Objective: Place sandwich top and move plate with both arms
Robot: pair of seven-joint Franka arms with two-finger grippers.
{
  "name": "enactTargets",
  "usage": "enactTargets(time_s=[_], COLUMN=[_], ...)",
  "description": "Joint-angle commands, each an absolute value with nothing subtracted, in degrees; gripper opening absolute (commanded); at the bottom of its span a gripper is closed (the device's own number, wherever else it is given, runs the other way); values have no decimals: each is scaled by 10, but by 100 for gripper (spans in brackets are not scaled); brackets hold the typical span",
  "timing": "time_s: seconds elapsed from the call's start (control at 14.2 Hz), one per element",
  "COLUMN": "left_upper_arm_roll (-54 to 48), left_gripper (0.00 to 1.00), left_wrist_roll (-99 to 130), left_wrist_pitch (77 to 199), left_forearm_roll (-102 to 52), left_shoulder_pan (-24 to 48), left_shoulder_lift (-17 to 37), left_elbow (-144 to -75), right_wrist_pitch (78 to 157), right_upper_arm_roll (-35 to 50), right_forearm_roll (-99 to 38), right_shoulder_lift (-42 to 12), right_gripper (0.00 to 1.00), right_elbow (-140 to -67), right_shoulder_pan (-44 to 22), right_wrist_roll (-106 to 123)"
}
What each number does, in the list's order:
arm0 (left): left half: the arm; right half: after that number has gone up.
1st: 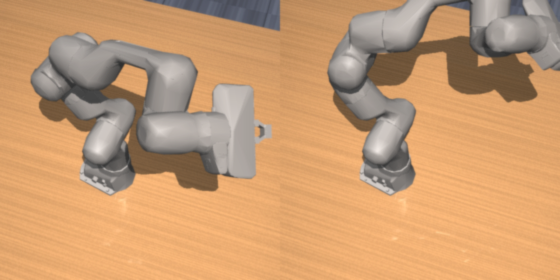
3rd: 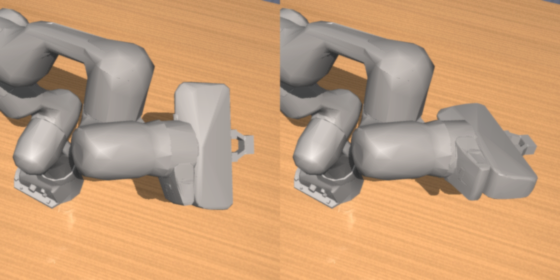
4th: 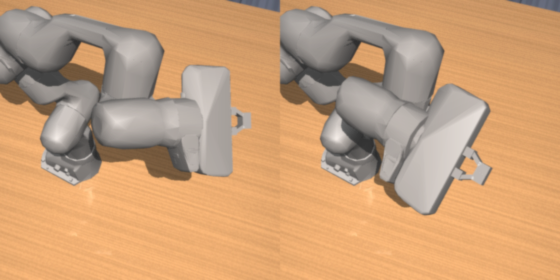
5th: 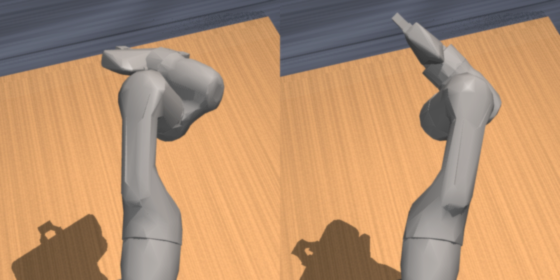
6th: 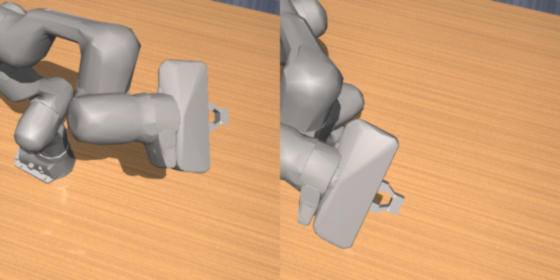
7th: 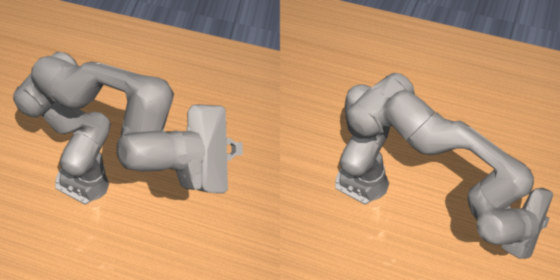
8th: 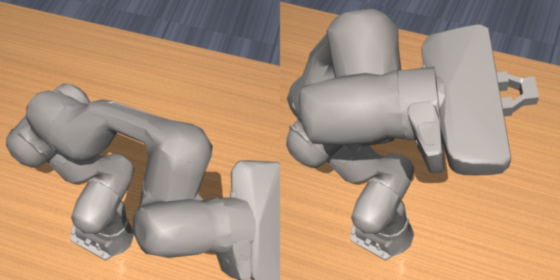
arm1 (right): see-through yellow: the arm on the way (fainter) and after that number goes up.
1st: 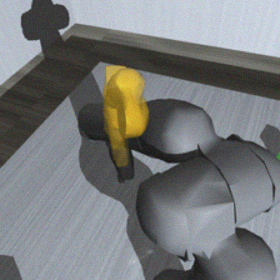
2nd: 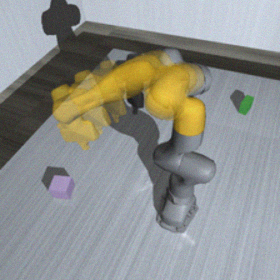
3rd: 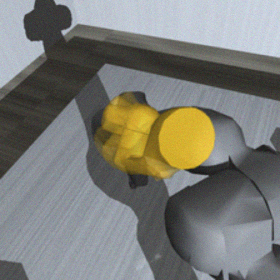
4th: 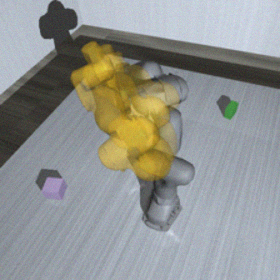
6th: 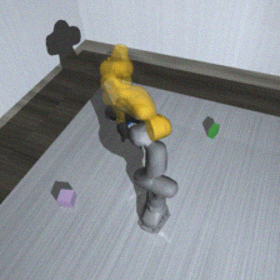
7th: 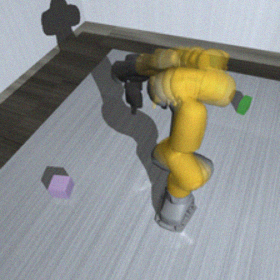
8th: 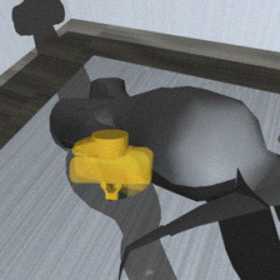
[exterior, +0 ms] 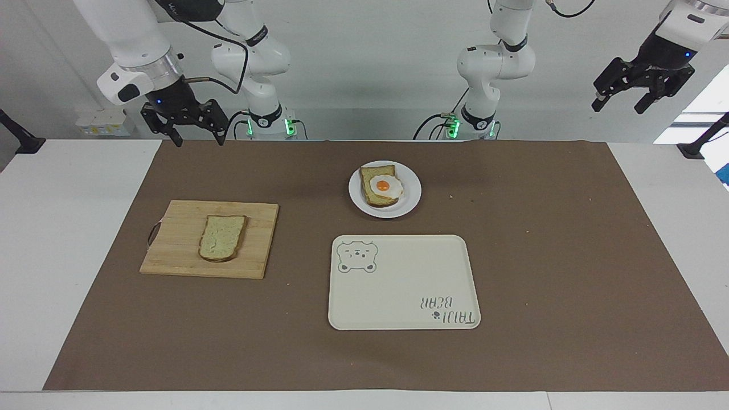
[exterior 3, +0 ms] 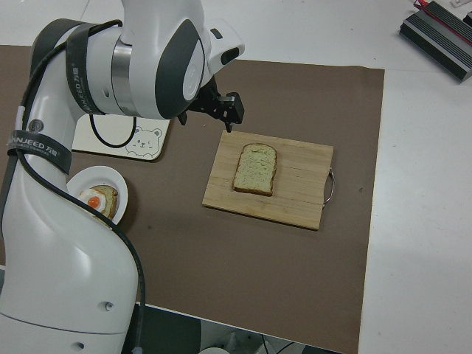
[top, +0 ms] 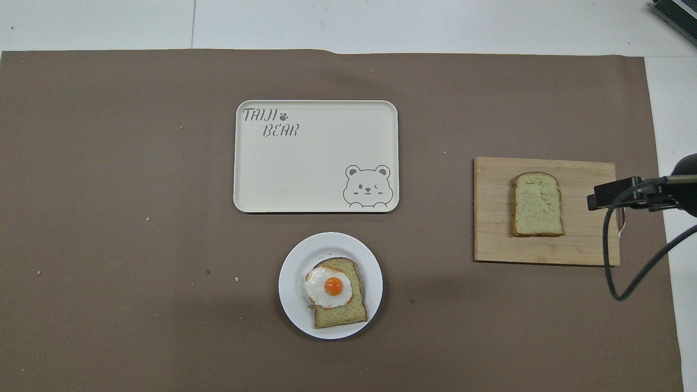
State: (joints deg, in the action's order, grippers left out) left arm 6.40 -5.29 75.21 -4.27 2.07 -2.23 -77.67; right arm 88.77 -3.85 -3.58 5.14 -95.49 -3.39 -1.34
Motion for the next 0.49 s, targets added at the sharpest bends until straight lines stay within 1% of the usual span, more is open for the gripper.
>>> enactTargets(time_s=[0.0, 0.21, 0.42], left_upper_arm_roll=[70, 70, 70], left_gripper=[100, 100, 100], left_wrist_roll=[-44, -44, -45], left_wrist_pitch=[753, 751, 721], left_forearm_roll=[-47, -47, -47], left_shoulder_pan=[30, 30, 28], left_shoulder_lift=[-33, -33, -35], left_elbow=[-787, -787, -789], right_wrist_pitch=[884, 891, 891], right_upper_arm_roll=[-39, -37, -36], right_forearm_roll=[-33, 11, 15], right_shoulder_lift=[63, 65, 66], right_gripper=[100, 100, 100], right_elbow=[-968, -971, -972], right_shoulder_pan=[-31, -32, -36], right_wrist_roll=[-8, -1, -3])
